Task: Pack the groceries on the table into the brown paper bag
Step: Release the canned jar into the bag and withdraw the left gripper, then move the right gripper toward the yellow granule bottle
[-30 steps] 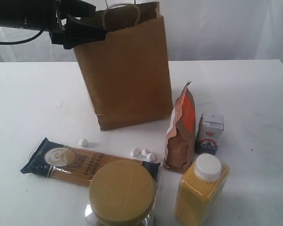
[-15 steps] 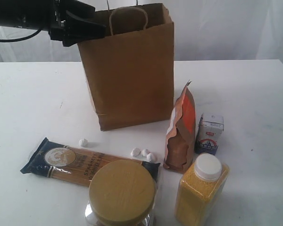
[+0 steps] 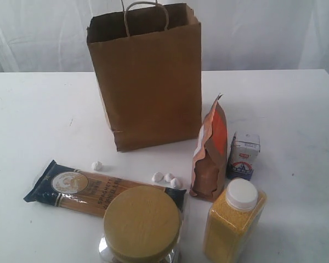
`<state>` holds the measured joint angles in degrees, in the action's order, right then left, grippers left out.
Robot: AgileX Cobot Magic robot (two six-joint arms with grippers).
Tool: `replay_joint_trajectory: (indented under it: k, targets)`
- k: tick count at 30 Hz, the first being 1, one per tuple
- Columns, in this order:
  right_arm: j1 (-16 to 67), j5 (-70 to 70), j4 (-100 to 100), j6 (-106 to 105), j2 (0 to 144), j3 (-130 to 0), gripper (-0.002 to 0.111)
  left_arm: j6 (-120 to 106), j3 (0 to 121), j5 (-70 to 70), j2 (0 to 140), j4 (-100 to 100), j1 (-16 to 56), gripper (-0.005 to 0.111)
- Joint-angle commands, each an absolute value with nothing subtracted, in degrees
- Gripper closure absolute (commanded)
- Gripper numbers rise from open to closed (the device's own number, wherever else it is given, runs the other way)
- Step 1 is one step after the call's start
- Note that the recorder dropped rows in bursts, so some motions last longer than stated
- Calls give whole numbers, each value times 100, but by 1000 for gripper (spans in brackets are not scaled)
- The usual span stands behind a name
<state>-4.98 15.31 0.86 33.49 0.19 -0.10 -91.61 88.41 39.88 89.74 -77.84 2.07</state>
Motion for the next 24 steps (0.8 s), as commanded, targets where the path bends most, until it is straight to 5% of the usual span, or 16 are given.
replay_joint_trajectory:
  k: [1, 11, 15, 20, 24]
  targets:
    - [-522, 1393, 44, 3326, 0, 0, 108, -9122, 8877, 3957, 8509, -7870, 187, 1]
    - [-522, 1319, 44, 3468, 0, 0, 108, -8822, 8877, 1024, 7642, -7895, 187, 7]
    - [-522, 1319, 44, 3468, 0, 0, 108, -8794, 8877, 0, 7384, -7971, 187, 35]
    - [-522, 1319, 44, 3468, 0, 0, 108, -8776, 8866, -161, 7257, -8158, 187, 101]
    - [-522, 1320, 44, 3478, 0, 0, 108, -8672, 8621, -137, 7202, -8471, 187, 106]
